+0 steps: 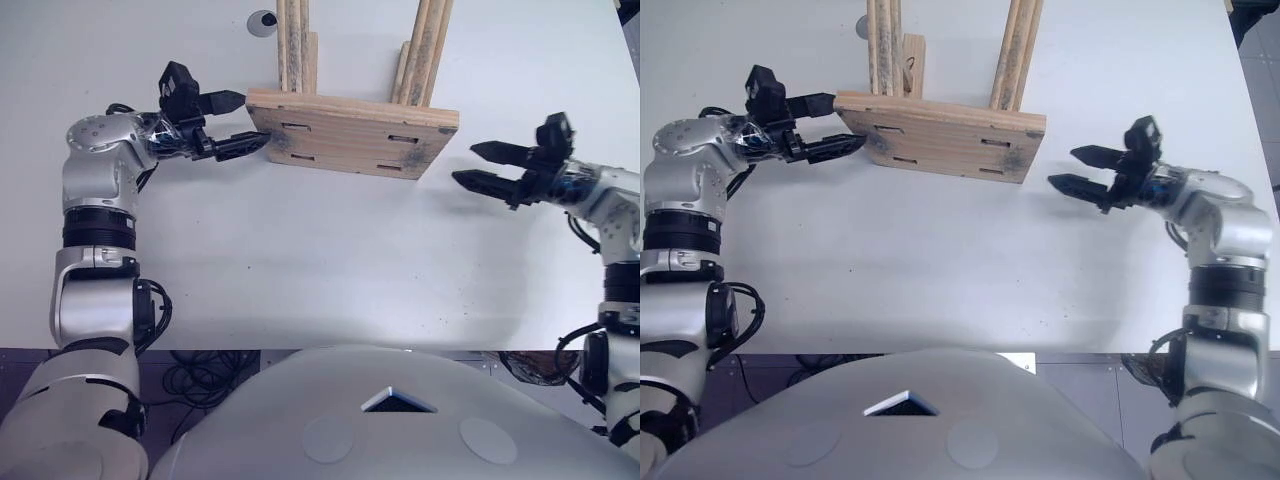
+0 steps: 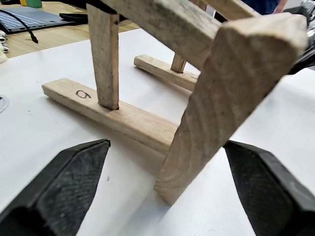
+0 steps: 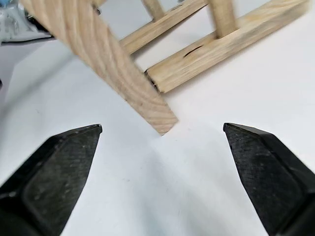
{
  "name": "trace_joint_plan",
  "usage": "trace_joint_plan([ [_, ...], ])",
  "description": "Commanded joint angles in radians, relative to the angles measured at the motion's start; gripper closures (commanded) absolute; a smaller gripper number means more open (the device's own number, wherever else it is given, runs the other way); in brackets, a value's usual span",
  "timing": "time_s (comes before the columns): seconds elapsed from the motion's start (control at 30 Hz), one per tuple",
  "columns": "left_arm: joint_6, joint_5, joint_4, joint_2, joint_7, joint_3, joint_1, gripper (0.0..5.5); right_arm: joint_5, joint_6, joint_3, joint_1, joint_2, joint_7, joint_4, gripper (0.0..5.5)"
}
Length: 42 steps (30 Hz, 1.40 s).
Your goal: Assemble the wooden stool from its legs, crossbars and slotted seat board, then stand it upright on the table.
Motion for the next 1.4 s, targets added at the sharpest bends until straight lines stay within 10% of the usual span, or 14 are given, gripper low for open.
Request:
trace_joint_plan([
  [0.03, -0.027, 0.032, 0.084, -0.032, -0.02, -0.022, -0.076, 1.45, -0.048, -0.057, 0.052, -0.079, 0.041, -0.017, 0.065, 1.29],
  [0.47, 0.025, 0.035, 0.132, -0.09, -0.129, -0.042, -0.107, 3.08, -0.052, -0.039, 0.147, -0.136, 0.109, 0.035, 0.038, 3.52],
  [0.67, 0.473, -0.077, -0.146, 0.009, -0.164, -0.041, -0.055, 3.23, 0.166, 0.475, 0.075, -0.218, 0.044, 0.082, -0.055, 3.62],
  [0.93, 1.421, -0.349, -0.527, -0.001, 0.196, 0.322, -0.08, 3.46, 0.479, 1.11, -0.184, -0.455, 0.004, -0.122, 0.052, 3.62],
  [1.4, 1.37, -0.37, -0.09, -0.22, 1.09, 0.805, -0.518, 4.12, 0.554, 0.877, -0.613, -1.011, 0.112, -1.051, 0.946, 3.81],
])
